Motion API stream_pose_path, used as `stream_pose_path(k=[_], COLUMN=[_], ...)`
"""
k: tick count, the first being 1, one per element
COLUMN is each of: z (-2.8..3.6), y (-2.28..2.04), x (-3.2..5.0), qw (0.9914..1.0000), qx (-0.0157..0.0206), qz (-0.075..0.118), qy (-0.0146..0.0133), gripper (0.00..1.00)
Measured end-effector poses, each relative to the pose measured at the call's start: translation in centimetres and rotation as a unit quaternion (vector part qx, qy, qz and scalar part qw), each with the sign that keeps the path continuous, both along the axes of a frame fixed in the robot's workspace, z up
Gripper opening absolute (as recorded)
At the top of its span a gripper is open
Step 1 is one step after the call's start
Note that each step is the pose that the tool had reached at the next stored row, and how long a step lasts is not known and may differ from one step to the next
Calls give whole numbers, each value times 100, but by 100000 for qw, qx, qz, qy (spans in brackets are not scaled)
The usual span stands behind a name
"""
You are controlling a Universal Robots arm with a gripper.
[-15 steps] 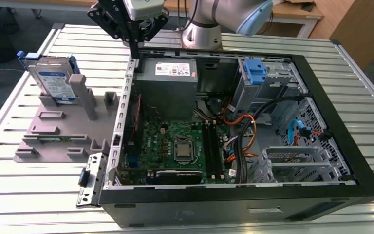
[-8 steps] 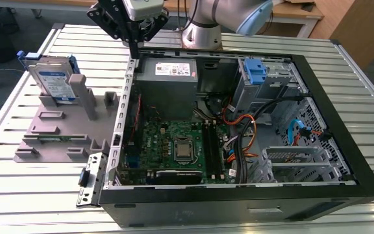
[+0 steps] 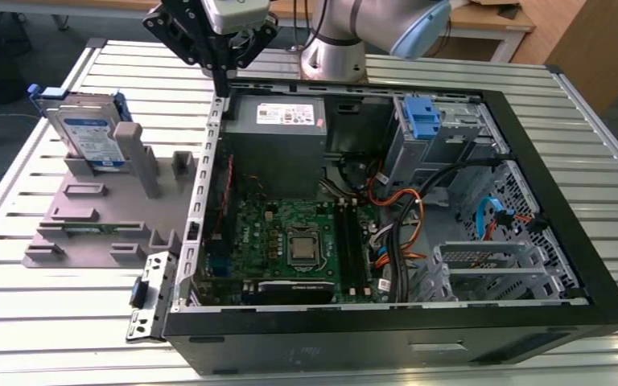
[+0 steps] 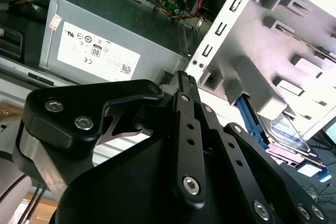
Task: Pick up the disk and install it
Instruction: 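Reach for the disk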
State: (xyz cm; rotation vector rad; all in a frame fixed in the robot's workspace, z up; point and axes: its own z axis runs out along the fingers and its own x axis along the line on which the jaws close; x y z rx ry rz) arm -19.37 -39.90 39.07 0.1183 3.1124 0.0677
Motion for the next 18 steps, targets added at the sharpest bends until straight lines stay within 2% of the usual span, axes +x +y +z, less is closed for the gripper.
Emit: stream_pose_path(k=[5, 14, 18], z=[-5, -23, -25], y=[0, 0, 1], x=[-75, -161, -165], qw=[100000, 100000, 100000], qx=[-3, 0, -1], qz=[10, 10, 15], qy=[-1, -2, 0], gripper=[11, 11, 11])
